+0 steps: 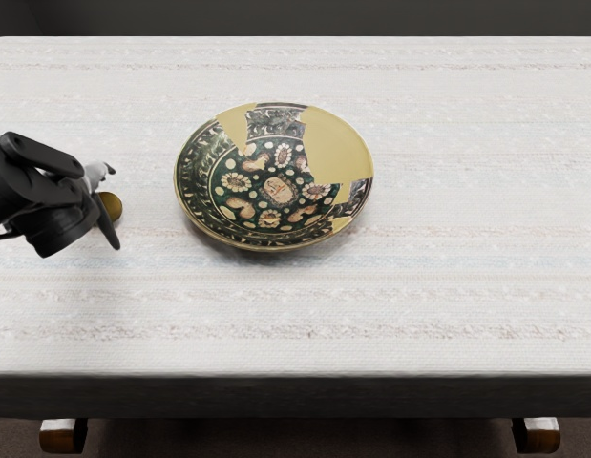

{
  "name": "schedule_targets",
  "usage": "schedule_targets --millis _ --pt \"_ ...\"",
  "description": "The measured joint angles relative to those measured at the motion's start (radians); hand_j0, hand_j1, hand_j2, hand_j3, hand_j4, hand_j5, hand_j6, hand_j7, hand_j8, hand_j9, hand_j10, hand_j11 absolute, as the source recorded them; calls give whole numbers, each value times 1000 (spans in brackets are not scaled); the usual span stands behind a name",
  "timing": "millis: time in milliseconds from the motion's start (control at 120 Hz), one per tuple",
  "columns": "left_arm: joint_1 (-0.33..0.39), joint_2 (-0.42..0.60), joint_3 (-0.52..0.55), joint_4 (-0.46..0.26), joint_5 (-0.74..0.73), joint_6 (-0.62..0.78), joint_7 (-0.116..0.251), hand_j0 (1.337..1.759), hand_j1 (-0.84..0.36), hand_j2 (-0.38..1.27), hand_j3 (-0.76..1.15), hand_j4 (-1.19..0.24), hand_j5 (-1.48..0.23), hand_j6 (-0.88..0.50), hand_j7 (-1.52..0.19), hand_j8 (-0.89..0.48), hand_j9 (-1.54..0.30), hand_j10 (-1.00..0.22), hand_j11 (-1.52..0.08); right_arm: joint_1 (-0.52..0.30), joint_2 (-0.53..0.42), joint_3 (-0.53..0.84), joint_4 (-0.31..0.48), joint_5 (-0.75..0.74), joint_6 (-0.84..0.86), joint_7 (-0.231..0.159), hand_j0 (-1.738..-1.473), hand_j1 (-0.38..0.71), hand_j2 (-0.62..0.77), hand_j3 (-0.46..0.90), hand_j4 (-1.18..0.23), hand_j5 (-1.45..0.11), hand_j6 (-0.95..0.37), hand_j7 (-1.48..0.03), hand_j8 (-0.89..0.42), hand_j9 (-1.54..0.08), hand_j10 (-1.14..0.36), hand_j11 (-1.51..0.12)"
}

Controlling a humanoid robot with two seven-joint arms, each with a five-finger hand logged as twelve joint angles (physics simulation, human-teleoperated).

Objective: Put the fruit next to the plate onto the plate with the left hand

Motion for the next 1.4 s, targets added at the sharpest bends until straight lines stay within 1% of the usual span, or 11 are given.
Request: schedule_targets --millis 300,483,542,650,808,1400 --pt "3 0 -1 22 4 -1 0 1658 163 31 0 -156 -202 -156 -202 -156 -202 -156 -202 0 0 0 0 0 0 0 -1658 -335 -2 0 -11 -15 -11 -15 -11 -15 -11 -15" --pt "5 -4 5 30 66 -3 1 1658 128 37 0 -185 -240 -185 -240 -185 -240 -185 -240 0 0 0 0 0 0 0 -1658 -335 -2 0 -11 -15 -11 -15 -11 -15 -11 -15" --pt "20 -13 8 30 84 -3 1 1658 120 39 0 -192 -249 -192 -249 -192 -248 -191 -248 0 0 0 0 0 0 0 -1658 -335 -2 0 -11 -15 -11 -15 -11 -15 -11 -15" --pt "24 -18 11 31 100 -3 1 1658 110 40 0 -200 -259 -200 -259 -200 -259 -200 -259 0 0 0 0 0 0 0 -1658 -335 -2 0 -11 -15 -11 -15 -11 -15 -11 -15" --pt "38 -18 17 31 106 -3 1 1658 101 42 0 -207 -269 -207 -269 -207 -269 -207 -269 0 0 0 0 0 0 0 -1658 -335 -2 0 -11 -15 -11 -15 -11 -15 -11 -15" --pt "36 -18 48 33 116 -3 1 1658 78 46 0 -227 -294 -227 -294 -227 -294 -227 -294 0 0 0 0 0 0 0 -1658 -335 -2 0 -11 -15 -11 -15 -11 -15 -11 -15"
